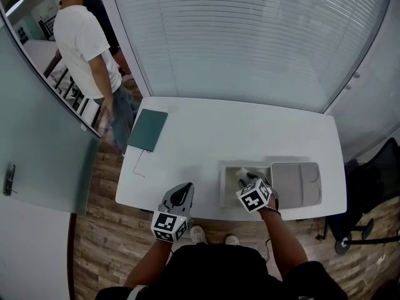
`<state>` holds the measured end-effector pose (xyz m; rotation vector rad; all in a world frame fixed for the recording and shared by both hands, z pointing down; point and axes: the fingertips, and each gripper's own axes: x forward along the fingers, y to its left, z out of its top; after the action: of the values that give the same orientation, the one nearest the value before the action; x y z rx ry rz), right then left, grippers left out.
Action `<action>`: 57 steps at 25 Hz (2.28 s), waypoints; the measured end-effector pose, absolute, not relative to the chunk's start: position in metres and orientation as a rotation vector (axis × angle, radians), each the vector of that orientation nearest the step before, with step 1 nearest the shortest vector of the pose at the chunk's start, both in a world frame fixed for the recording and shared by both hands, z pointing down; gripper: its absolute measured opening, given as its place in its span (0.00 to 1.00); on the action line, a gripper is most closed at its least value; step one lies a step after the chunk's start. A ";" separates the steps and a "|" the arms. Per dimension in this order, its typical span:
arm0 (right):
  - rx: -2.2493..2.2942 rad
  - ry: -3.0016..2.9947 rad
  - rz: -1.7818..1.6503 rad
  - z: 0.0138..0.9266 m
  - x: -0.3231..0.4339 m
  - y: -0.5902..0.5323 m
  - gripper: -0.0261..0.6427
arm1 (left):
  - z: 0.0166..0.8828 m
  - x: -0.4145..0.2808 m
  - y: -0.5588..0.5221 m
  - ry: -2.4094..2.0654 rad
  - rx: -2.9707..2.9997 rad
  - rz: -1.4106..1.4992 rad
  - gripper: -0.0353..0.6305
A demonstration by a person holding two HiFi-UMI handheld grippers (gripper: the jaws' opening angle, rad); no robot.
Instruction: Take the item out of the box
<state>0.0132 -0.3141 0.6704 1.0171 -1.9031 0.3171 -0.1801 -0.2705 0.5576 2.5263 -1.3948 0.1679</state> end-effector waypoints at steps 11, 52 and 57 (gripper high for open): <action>1.266 -2.200 0.198 0.571 0.017 -0.318 0.27 | 0.546 -0.163 -0.271 -1.421 2.542 0.130 0.07; 1.720 -2.857 -0.158 0.383 0.053 -0.271 0.26 | 0.501 -0.137 -0.265 -1.456 2.630 0.071 0.07; 1.702 -2.832 -0.197 0.385 0.053 -0.269 0.25 | 0.499 -0.134 -0.263 -1.455 2.629 0.063 0.07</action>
<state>0.0528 -0.2691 0.3852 1.7020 -2.8322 -0.1972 -0.1344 -0.2630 0.4994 2.6291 -1.4547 0.0629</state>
